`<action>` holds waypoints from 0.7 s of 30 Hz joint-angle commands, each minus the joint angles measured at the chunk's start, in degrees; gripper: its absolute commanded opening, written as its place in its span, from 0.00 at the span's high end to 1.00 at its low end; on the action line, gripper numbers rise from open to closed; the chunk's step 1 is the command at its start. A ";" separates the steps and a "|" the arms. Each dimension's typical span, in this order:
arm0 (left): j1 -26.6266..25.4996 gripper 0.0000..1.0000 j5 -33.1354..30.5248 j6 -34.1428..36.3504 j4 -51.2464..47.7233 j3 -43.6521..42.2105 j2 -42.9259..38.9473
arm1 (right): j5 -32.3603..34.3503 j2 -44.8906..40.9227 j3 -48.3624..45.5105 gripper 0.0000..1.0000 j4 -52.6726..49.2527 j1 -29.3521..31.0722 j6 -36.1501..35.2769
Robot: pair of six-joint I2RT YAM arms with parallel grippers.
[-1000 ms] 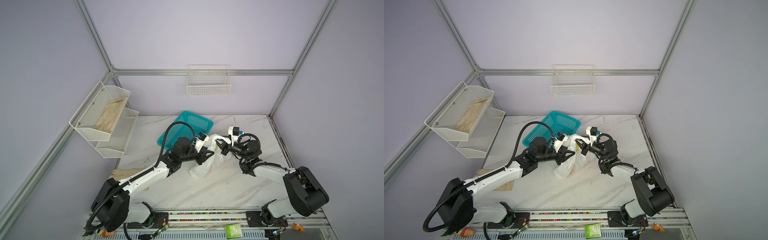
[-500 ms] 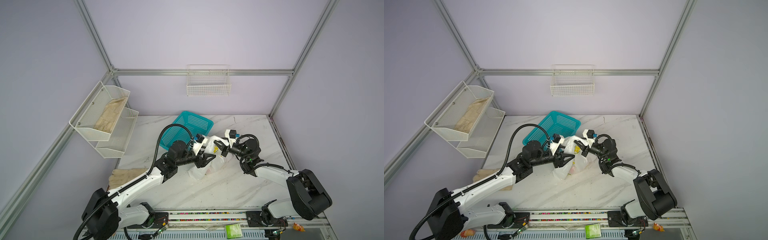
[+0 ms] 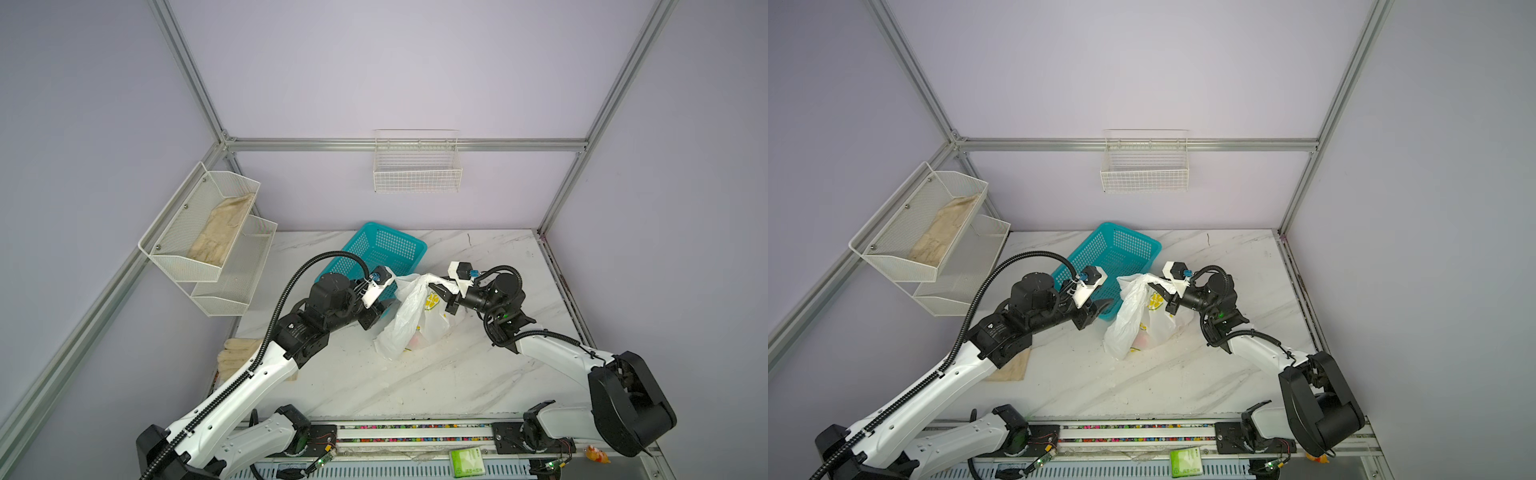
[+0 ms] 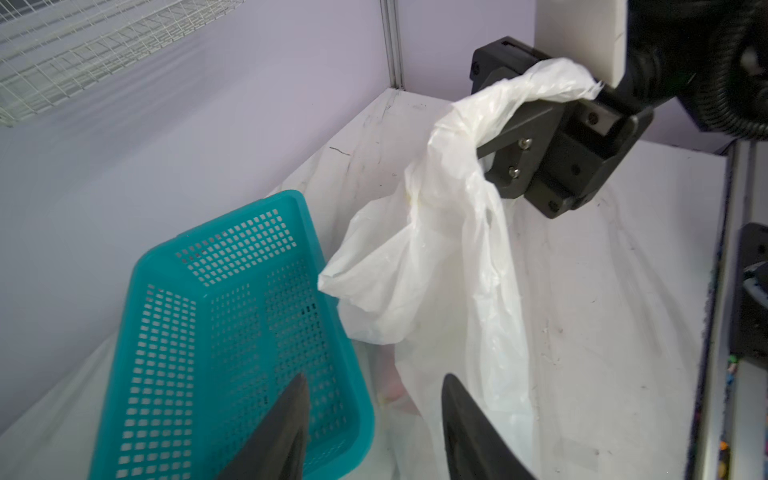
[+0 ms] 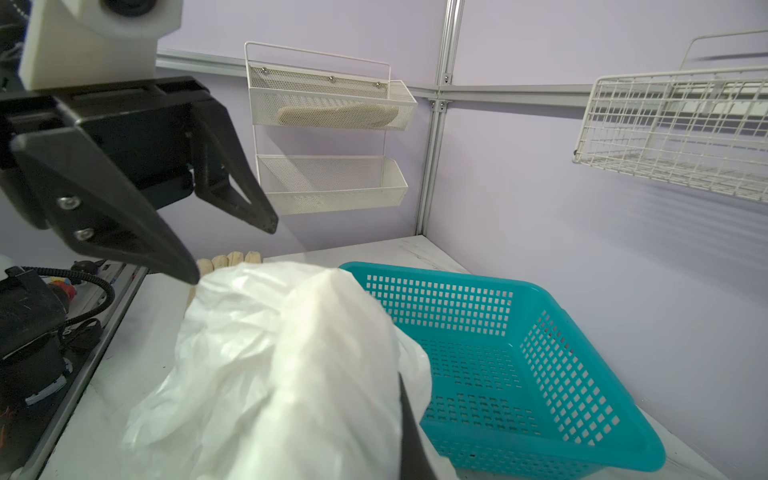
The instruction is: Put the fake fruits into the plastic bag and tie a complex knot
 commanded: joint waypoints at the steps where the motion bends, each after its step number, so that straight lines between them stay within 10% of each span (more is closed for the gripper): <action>1: 2.44 0.52 -0.64 16.59 -7.23 8.19 2.58 | -2.42 -1.63 2.36 1.00 -3.36 -0.18 -3.15; 21: 2.91 0.56 14.70 32.19 -11.33 23.14 17.65 | -3.28 -1.30 3.59 1.00 -4.35 -0.21 -2.64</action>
